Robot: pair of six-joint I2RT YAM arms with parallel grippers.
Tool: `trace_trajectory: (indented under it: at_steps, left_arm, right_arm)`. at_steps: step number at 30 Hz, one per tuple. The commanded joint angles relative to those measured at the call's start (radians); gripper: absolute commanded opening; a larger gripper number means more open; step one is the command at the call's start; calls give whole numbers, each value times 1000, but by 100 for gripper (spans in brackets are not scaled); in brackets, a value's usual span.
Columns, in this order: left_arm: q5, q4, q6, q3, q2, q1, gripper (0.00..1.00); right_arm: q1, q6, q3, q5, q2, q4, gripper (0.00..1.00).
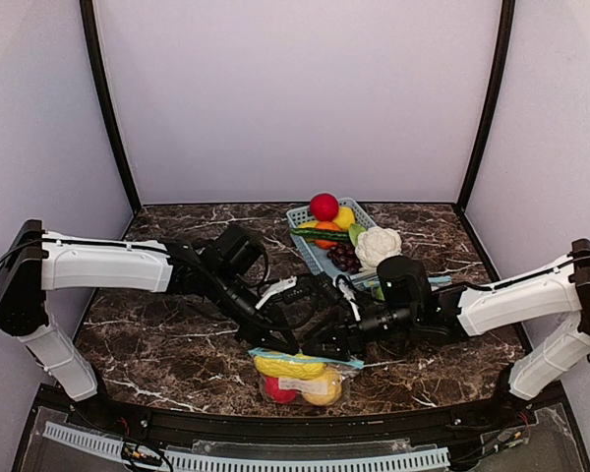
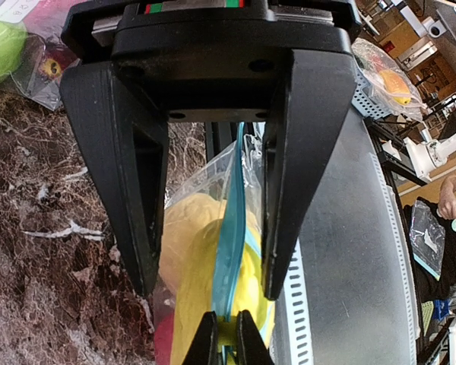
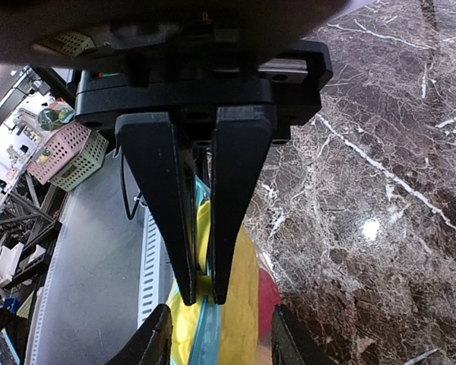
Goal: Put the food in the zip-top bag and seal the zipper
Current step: Zip the zipper of the food storage bag, then hold the zipper food storage bag at the center of the board.
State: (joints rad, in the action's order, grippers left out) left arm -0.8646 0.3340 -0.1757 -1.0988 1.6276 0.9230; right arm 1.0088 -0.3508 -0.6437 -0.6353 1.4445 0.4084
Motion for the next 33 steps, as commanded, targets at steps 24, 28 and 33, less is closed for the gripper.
trace_trajectory:
  at_steps: [24,28,33]
  left_arm:
    - [28,-15,-10,18,-75,-10,0]
    - [7,-42,6,27,-91,-10,1]
    - [-12,-37,3,17,-88,-10,1]
  right_arm:
    - [32,-39,73,60,-57,30,53]
    - [33,-39,72,61,-75,5,53]
    - [33,-26,54,54,-72,-22,50]
